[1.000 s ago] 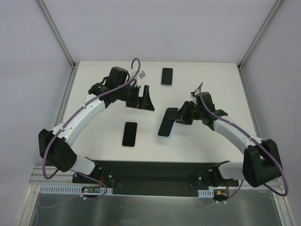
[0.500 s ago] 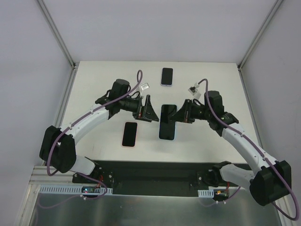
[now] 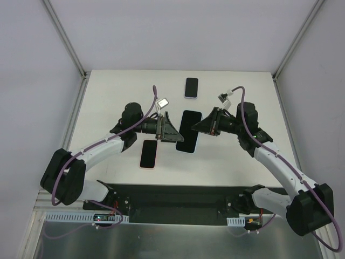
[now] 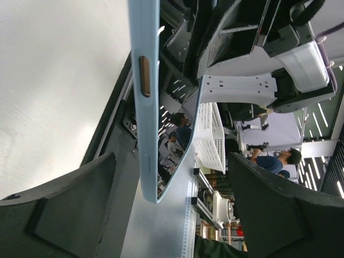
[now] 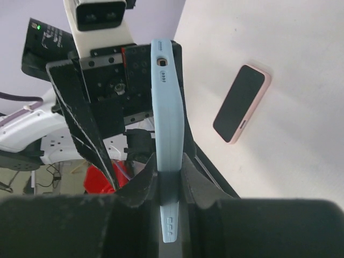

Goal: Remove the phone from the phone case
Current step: Adjust the phone, then remove the phone case from the phone.

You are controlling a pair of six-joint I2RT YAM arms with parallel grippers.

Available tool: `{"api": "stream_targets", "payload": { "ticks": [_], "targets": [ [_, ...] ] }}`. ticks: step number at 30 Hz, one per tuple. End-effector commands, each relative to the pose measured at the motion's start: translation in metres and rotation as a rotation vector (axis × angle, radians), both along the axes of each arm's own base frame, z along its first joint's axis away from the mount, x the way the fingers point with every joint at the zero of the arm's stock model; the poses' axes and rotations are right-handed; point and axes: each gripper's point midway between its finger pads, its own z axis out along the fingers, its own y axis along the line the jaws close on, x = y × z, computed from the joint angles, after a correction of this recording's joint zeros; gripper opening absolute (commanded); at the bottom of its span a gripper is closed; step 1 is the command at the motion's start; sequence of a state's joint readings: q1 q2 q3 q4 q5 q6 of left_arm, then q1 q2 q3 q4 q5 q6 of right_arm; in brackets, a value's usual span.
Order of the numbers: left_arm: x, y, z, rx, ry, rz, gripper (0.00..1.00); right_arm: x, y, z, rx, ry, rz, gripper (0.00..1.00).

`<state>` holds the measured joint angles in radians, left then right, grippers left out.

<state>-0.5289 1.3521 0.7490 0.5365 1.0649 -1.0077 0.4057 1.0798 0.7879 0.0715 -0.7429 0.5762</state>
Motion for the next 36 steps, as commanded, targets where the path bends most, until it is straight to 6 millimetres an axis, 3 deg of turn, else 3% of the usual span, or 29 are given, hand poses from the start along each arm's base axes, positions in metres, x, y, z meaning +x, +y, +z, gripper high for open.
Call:
{"api": "stream_targets", "payload": {
  "ticks": [1, 5, 9, 13, 15, 22, 25, 26, 27, 31, 34, 35, 36],
  "targets": [
    [-0.010, -0.004, 0.036, -0.120, -0.112, -0.019, 0.83, 0.001, 0.012, 0.042, 0.151, -0.086, 0.060, 0.01],
    [-0.010, -0.005, 0.042, -0.164, -0.094, -0.019, 0.79, 0.001, 0.013, 0.043, 0.164, -0.097, 0.076, 0.01],
    [-0.008, -0.007, 0.047, -0.205, -0.071, -0.018, 0.68, 0.000, 0.013, 0.043, 0.164, -0.102, 0.077, 0.01],
    [-0.006, -0.009, 0.050, -0.233, -0.034, -0.018, 0.48, 0.001, 0.013, 0.042, 0.163, -0.106, 0.071, 0.01],
    [-0.005, -0.009, 0.051, -0.245, -0.037, -0.020, 0.43, 0.001, 0.013, 0.042, 0.162, -0.108, 0.067, 0.01],
    [-0.003, -0.010, 0.063, -0.299, -0.019, -0.018, 0.44, 0.004, 0.013, 0.043, 0.167, -0.113, 0.058, 0.01],
    [-0.002, -0.010, 0.065, -0.314, -0.005, -0.012, 0.20, 0.005, 0.013, 0.040, 0.165, -0.104, 0.052, 0.02],
    [-0.002, -0.010, 0.063, -0.312, 0.003, -0.012, 0.04, 0.005, 0.013, 0.039, 0.165, -0.101, 0.052, 0.01],
    [-0.001, -0.010, 0.063, -0.313, 0.010, -0.011, 0.00, 0.005, 0.013, 0.039, 0.165, -0.098, 0.050, 0.01],
    [-0.003, -0.009, 0.060, -0.311, 0.019, -0.015, 0.00, 0.006, 0.012, 0.038, 0.163, -0.087, 0.033, 0.02],
    [-0.006, -0.008, 0.059, -0.307, 0.018, -0.015, 0.00, 0.009, 0.005, 0.041, 0.132, -0.083, -0.019, 0.25],
    [-0.006, -0.007, 0.058, -0.305, 0.017, -0.012, 0.00, 0.012, 0.002, 0.043, 0.123, -0.089, -0.038, 0.42],
    [-0.007, -0.007, 0.056, -0.300, 0.012, -0.012, 0.00, 0.014, -0.001, 0.047, 0.122, -0.094, -0.055, 0.50]
  ]
}}
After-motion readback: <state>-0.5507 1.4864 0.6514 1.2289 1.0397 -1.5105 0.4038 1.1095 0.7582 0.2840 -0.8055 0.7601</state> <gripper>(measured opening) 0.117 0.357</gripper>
